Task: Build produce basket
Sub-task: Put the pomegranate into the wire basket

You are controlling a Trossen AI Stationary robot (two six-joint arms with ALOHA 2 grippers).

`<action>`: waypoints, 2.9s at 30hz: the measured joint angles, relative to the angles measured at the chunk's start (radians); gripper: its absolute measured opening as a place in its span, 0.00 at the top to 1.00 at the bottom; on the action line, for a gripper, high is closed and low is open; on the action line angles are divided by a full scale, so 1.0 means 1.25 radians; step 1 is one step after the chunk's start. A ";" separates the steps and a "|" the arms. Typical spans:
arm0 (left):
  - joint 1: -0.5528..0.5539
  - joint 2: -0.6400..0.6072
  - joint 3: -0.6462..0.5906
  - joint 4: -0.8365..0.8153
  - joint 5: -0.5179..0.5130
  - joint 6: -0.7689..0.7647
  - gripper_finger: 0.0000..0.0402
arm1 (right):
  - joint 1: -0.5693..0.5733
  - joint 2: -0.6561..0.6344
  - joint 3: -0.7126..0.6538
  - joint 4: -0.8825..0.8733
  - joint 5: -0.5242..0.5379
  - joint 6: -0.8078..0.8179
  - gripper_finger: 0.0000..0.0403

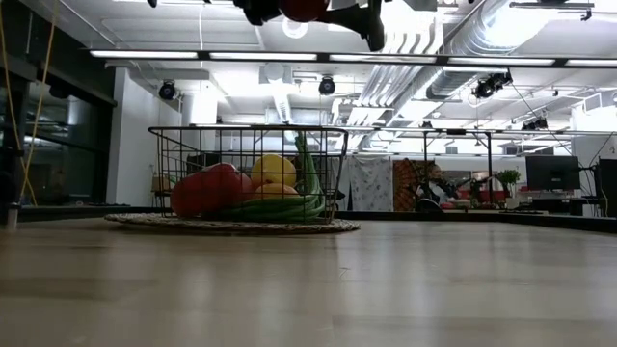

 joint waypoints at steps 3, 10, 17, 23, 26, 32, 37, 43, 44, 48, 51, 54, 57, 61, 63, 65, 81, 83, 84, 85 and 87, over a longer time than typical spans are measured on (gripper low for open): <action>0.000 0.000 0.000 -0.001 0.000 0.000 0.09 | 0.000 0.000 0.000 0.003 -0.001 -0.003 0.19; 0.000 0.000 0.000 -0.008 0.000 -0.003 0.14 | 0.000 0.000 0.000 -0.005 -0.001 0.016 0.19; 0.000 0.000 0.000 -0.013 0.001 0.000 0.14 | 0.000 0.000 0.000 -0.019 -0.001 0.008 0.18; 0.000 0.000 0.000 -0.011 0.001 0.002 0.14 | 0.000 0.000 0.000 -0.012 -0.001 0.003 0.18; 0.000 0.000 0.000 -0.010 0.001 0.001 0.14 | 0.000 0.000 0.000 -0.011 -0.001 0.003 0.18; 0.000 0.000 0.000 -0.010 0.001 -0.003 0.14 | 0.000 0.000 0.000 -0.010 -0.004 0.016 0.16; 0.000 0.000 0.000 -0.013 0.002 0.000 0.14 | 0.002 -0.003 0.000 -0.015 -0.007 0.023 0.03; 0.001 -0.002 0.001 -0.026 0.002 0.000 0.14 | 0.002 -0.040 0.000 -0.070 -0.023 0.029 0.02; 0.002 -0.007 0.001 -0.037 0.000 0.000 0.14 | 0.002 -0.051 0.000 -0.086 -0.029 0.016 0.02; 0.018 -0.038 0.001 -0.101 -0.021 0.000 0.14 | 0.002 -0.114 0.001 -0.182 -0.034 -0.034 0.02; 0.039 -0.077 0.000 -0.164 -0.021 -0.022 0.14 | -0.007 -0.166 0.001 -0.264 -0.033 -0.092 0.01; 0.071 -0.134 0.000 -0.233 -0.020 -0.079 0.14 | -0.021 -0.213 0.001 -0.322 -0.018 -0.145 0.01; 0.106 -0.203 0.000 -0.276 -0.016 -0.153 0.14 | -0.036 -0.247 0.001 -0.377 0.047 -0.162 0.01; 0.150 -0.297 0.000 -0.299 0.029 -0.226 0.14 | -0.053 -0.269 0.001 -0.456 0.149 -0.206 0.01; 0.167 -0.336 0.000 -0.305 0.057 -0.254 0.14 | -0.060 -0.275 0.001 -0.475 0.160 -0.204 0.01; 0.178 -0.369 -0.005 -0.302 0.084 -0.280 0.14 | -0.065 -0.276 0.001 -0.463 0.152 -0.217 0.01; 0.121 -0.447 -0.216 -0.095 0.078 -0.419 0.14 | -0.063 -0.275 -0.224 0.026 -0.009 -0.367 0.01; 0.113 -0.444 -0.216 -0.094 0.078 -0.406 0.14 | -0.063 -0.275 -0.235 0.039 -0.015 -0.355 0.01; 0.110 -0.442 -0.216 -0.091 0.078 -0.397 0.14 | -0.063 -0.276 -0.237 0.038 -0.026 -0.356 0.01; 0.109 -0.441 -0.216 -0.089 0.078 -0.395 0.14 | -0.063 -0.276 -0.237 0.038 -0.035 -0.356 0.01; 0.109 -0.440 -0.216 -0.091 0.077 -0.395 0.14 | -0.063 -0.277 -0.237 0.042 -0.040 -0.356 0.01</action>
